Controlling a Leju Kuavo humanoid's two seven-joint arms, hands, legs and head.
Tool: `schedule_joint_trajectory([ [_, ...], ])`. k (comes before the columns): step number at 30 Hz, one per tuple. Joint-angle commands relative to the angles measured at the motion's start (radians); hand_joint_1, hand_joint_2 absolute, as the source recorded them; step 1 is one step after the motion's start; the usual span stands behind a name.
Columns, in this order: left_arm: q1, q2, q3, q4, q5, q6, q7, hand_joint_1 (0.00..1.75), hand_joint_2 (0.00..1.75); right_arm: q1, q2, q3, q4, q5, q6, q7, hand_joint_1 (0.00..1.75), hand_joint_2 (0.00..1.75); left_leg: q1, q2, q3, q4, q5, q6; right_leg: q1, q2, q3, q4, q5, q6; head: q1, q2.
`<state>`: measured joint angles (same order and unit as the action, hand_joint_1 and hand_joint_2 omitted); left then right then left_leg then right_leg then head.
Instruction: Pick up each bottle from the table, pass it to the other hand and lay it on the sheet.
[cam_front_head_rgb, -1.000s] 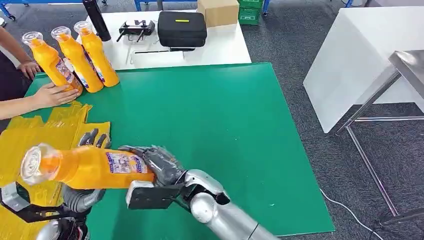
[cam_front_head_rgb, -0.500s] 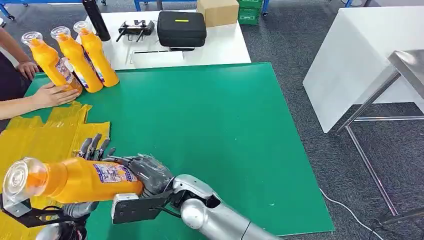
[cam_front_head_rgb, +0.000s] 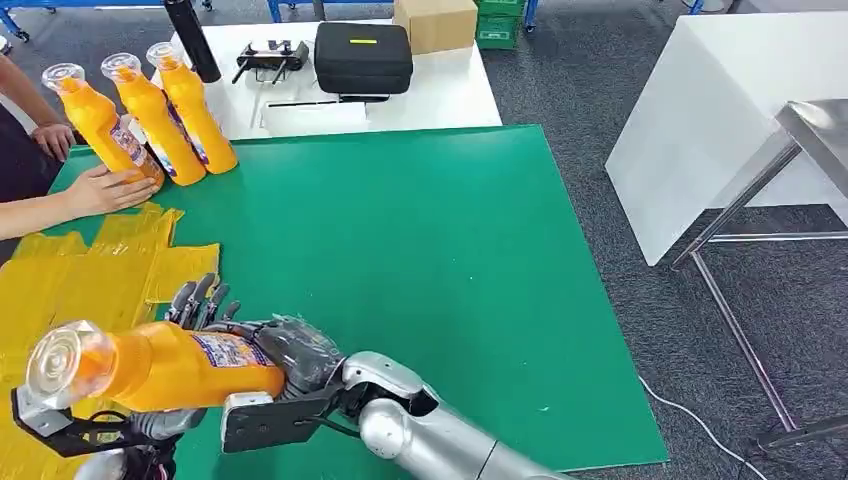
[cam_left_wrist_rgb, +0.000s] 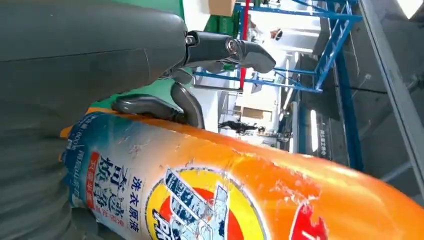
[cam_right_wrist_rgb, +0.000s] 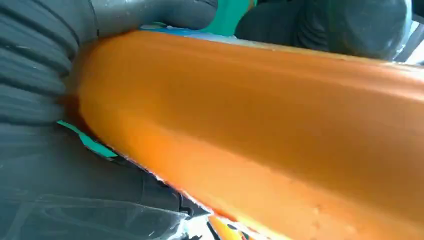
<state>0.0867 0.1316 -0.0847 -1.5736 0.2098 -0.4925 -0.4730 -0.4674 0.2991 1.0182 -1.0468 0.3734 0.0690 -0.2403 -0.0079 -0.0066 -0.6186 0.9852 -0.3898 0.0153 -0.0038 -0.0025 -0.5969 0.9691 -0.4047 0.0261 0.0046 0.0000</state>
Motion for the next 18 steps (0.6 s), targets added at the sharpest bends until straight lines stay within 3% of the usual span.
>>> schedule_joint_trajectory([
  [1, -0.072, 0.007, -0.060, 0.045, -0.036, -0.002, -0.020, 0.00, 1.75, -0.014, -0.039, -0.010, 0.047, -0.028, -0.023, -0.009, 1.75, 1.75, 0.001, -0.004, 0.003, 0.000, 0.000, -0.001, 0.001, -0.004, 0.004, -0.001, -0.001, 0.000, 0.000, 0.000],
  [5, -0.053, 0.002, -0.040, 0.019, -0.041, 0.003, -0.025, 0.00, 1.75, 0.008, -0.070, -0.088, 0.007, -0.027, -0.043, -0.011, 1.75, 1.75, 0.001, -0.004, 0.003, 0.000, -0.001, -0.001, 0.001, -0.004, 0.005, -0.001, -0.002, 0.000, 0.000, 0.000],
  [11, 0.033, -0.014, 0.011, -0.076, -0.067, 0.022, -0.022, 0.00, 1.75, 0.105, -0.145, -0.306, -0.208, -0.051, -0.100, -0.022, 1.75, 1.75, 0.001, -0.002, 0.001, 0.000, -0.001, -0.001, 0.001, -0.003, 0.003, -0.001, -0.001, 0.000, 0.000, 0.000],
  [18, 0.030, -0.013, 0.007, -0.078, -0.075, 0.023, -0.014, 0.00, 1.75, 0.102, -0.137, -0.335, -0.189, -0.059, -0.087, -0.022, 1.75, 1.75, 0.000, -0.003, 0.002, 0.001, -0.001, -0.001, 0.001, -0.002, 0.004, 0.000, -0.001, 0.000, 0.000, 0.000],
])
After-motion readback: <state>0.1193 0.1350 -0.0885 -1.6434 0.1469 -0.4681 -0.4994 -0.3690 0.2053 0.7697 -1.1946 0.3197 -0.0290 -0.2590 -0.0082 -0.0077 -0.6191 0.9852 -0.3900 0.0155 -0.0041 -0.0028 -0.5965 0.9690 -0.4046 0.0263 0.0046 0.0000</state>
